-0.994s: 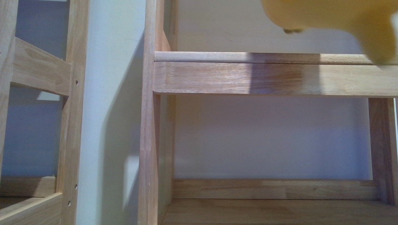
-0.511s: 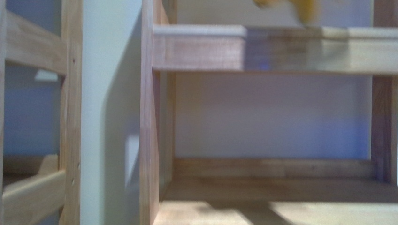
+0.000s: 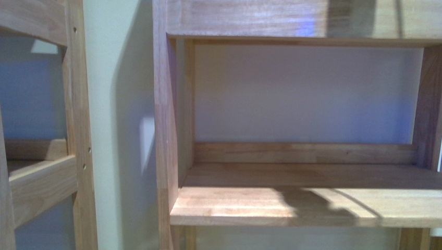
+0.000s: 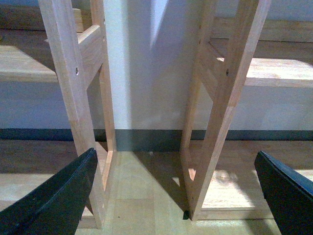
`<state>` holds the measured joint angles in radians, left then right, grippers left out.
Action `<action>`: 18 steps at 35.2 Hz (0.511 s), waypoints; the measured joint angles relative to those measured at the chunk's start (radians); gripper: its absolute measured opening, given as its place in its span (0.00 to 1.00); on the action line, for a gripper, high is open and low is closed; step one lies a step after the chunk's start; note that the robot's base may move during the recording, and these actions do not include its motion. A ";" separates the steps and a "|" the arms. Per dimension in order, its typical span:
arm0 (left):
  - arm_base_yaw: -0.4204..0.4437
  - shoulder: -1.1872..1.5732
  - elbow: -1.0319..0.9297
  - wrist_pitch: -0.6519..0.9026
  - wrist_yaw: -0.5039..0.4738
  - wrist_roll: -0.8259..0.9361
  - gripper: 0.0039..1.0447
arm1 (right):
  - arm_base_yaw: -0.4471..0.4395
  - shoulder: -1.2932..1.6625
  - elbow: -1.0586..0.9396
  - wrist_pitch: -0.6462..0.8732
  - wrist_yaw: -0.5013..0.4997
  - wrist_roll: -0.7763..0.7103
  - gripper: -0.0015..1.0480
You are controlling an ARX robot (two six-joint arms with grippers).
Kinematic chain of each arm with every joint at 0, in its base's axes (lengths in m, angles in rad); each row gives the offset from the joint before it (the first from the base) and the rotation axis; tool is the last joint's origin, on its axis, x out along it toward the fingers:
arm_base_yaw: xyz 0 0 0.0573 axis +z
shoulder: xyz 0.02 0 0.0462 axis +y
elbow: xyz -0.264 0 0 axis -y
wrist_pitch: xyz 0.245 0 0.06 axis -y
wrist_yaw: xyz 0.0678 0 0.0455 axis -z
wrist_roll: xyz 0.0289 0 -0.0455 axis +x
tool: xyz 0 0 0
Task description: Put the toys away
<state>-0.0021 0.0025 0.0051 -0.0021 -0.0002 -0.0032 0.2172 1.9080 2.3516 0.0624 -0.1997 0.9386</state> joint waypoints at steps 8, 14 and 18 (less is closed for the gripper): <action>0.000 0.000 0.000 0.000 0.000 0.000 0.94 | 0.051 0.033 -0.008 0.031 -0.016 0.024 0.14; 0.000 0.000 0.000 0.000 0.000 0.000 0.94 | 0.067 0.061 -0.008 0.072 -0.033 0.065 0.14; 0.000 0.000 0.000 0.000 0.000 0.000 0.94 | 0.069 0.091 0.005 0.081 -0.037 0.085 0.14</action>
<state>-0.0021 0.0025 0.0051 -0.0017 -0.0006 -0.0032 0.2863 1.9987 2.3566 0.1436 -0.2367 1.0237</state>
